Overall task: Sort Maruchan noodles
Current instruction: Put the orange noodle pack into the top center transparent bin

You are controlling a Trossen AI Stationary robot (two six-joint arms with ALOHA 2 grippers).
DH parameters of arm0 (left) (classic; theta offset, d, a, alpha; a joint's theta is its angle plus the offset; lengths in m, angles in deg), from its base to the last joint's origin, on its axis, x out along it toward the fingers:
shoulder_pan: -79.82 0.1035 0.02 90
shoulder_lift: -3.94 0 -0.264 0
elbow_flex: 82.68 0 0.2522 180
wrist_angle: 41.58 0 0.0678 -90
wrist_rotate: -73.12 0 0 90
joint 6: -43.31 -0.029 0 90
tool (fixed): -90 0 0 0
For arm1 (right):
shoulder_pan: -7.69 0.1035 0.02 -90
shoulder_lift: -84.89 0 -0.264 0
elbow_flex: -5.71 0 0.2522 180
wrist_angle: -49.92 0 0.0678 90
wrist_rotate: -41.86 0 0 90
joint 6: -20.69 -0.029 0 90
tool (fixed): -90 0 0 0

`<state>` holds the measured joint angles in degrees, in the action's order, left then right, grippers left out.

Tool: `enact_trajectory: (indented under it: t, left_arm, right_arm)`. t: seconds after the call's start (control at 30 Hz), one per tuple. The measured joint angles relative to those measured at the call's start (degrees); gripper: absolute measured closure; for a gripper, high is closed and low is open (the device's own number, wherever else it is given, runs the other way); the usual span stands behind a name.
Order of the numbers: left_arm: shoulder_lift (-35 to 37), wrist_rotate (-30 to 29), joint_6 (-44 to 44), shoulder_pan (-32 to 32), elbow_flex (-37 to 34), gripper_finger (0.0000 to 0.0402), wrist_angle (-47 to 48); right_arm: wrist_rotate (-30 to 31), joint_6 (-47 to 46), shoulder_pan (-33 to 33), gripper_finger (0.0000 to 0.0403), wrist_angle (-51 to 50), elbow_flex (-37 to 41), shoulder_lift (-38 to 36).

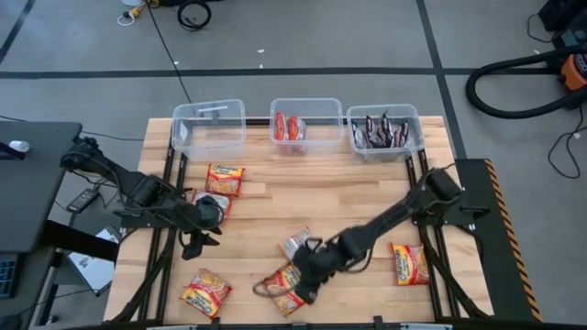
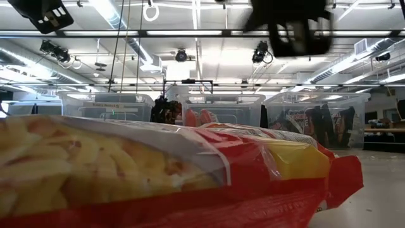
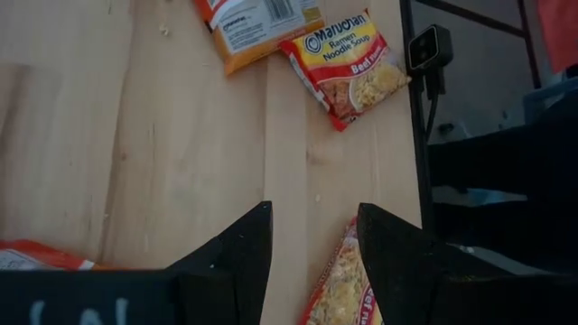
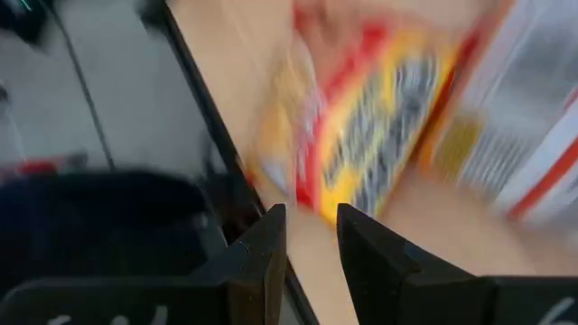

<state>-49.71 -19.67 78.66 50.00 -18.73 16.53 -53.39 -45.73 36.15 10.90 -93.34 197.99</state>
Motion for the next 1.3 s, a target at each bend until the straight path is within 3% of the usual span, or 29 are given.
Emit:
enact_trajectory:
  t: [0.17,0.3,0.5,0.63,0.7,0.8,0.93,1.1,1.2,1.3]
  left_arm:
    - [0.1,0.0,-0.1,0.0,0.0,0.0235,0.7]
    - [0.1,0.9,-1.8,0.0,0.0,0.0235,1.9]
    - [0.2,1.5,-4.8,0.4,0.0,0.0235,4.1]
    - [0.2,1.5,-6.5,2.1,0.0,0.0235,5.1]
    - [0.2,1.5,-7.1,3.2,0.0,0.0235,5.5]
    - [0.5,1.5,-7.0,4.2,0.1,0.0235,6.7]
    - [1.4,1.5,-5.9,4.4,1.7,0.0235,10.1]
    - [3.9,1.5,-5.9,4.4,2.4,0.0235,10.7]
    - [5.7,0.9,-6.0,4.4,2.4,0.0235,11.1]
    - [7.4,-0.4,-6.2,4.5,2.4,0.0235,11.3]
  right_arm:
    - [-3.4,-0.9,1.5,0.0296,-10.3,0.0,4.5]
    - [-1.1,1.7,0.2,0.0296,-21.2,0.0,6.1]
    - [15.1,12.4,-5.4,0.0296,-30.3,0.0,3.9]
    - [29.7,24.8,-11.0,0.0296,-26.8,0.0,1.7]
    - [32.3,31.1,-13.9,0.0296,-21.5,0.0,0.1]
    - [26.4,32.6,-17.8,0.0296,-13.4,0.0,-2.4]
    - [14.7,18.6,-20.7,0.0296,-10.3,-0.1,-3.9]
    - [-2.5,16.0,-17.4,0.0296,-8.6,-0.1,-2.7]
    - [-6.6,15.6,-13.8,0.0296,-8.3,0.0,-1.0]
    - [-5.9,15.2,-10.6,0.0296,-8.9,0.0,1.0]
